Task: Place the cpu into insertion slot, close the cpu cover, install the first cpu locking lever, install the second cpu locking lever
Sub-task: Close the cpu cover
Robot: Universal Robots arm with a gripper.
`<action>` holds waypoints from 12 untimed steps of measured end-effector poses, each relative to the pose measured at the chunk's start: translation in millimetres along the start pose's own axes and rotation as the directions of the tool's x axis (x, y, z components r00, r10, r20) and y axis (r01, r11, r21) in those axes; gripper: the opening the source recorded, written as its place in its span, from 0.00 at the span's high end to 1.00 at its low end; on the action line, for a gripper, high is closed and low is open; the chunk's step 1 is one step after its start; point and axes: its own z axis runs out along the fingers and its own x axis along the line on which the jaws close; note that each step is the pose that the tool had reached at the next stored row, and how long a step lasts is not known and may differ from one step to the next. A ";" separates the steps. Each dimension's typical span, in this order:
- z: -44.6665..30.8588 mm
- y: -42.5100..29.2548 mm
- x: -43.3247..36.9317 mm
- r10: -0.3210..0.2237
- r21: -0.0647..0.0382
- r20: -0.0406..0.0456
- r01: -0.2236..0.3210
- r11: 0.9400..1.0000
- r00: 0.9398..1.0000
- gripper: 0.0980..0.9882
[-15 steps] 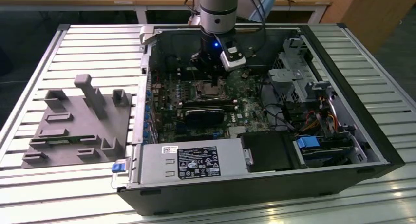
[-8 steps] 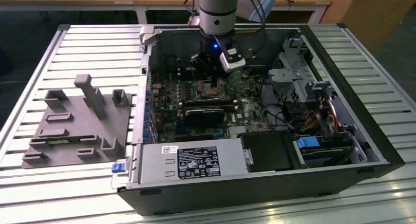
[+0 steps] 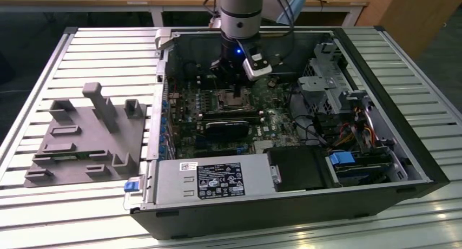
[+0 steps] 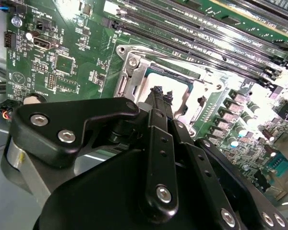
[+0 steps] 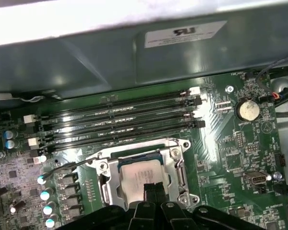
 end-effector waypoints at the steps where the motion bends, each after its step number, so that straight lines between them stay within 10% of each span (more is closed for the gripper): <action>1: 0.0 -0.2 1.2 0.000 0.000 0.000 0.000 1.000 1.000 1.00; 12: 2.0 -4.9 17.4 0.000 0.000 0.000 0.000 1.000 1.000 1.00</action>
